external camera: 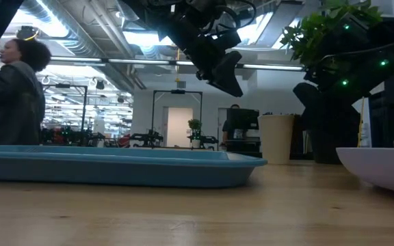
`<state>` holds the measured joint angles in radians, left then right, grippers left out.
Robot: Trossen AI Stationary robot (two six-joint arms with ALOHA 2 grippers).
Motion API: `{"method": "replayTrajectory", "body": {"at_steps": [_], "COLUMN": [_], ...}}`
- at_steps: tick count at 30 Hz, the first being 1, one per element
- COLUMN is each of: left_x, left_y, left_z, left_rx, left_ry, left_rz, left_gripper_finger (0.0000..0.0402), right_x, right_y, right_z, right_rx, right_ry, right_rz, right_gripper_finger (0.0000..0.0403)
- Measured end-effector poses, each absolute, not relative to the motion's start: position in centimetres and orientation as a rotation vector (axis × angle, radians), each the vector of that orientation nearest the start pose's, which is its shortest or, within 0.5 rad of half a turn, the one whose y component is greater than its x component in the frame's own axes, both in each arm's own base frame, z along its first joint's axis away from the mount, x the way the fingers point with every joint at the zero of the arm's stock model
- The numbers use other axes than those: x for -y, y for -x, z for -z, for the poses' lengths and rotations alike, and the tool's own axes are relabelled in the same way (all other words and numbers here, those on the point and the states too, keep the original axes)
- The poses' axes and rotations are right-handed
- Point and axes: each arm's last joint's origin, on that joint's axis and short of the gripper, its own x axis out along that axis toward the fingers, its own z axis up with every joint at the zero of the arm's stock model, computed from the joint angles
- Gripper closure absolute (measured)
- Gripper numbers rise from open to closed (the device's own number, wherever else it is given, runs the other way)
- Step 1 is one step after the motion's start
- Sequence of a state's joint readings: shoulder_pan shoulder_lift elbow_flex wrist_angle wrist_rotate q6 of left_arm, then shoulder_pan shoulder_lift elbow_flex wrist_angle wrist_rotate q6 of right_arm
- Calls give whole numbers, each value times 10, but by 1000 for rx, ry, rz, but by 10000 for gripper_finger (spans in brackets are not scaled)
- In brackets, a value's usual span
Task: Pick and place plate/cup/fork/spoon on tray
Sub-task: Put the light brown cup on the blue tray
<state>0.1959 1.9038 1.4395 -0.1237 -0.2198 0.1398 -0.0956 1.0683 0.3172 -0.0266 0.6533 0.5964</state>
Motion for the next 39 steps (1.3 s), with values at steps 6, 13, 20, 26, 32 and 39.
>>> {"method": "replayTrajectory", "body": {"at_steps": [6,13,20,26,32,39], "left_x": [-90,-90,-90,-90,-90,-90], "left_y": [-422,-421,-421,-421,-421,-421], "left_z": [-243,-242,-242,-242,-242,-242], "left_rx": [-634,-640,-640,-640,-640,-640], "left_ry": [-139,-134,-133,-132,-132,-132], "left_rz": [-361,-362,-361,-362,-362,-362], "left_gripper_finger": [321,321,321,321,321,321], "right_x": [34,34,33,33,32,29], "right_y": [-175,-175,-176,-177,-185,-190], "right_z": [-148,-148,-147,-148,-156,-160], "right_rx": [-524,-524,-555,-547,-488,-478], "right_ry": [-323,-323,-320,-315,-283,-296], "right_rz": [906,904,848,843,714,567], "right_gripper_finger": [336,336,336,336,336,336]}}
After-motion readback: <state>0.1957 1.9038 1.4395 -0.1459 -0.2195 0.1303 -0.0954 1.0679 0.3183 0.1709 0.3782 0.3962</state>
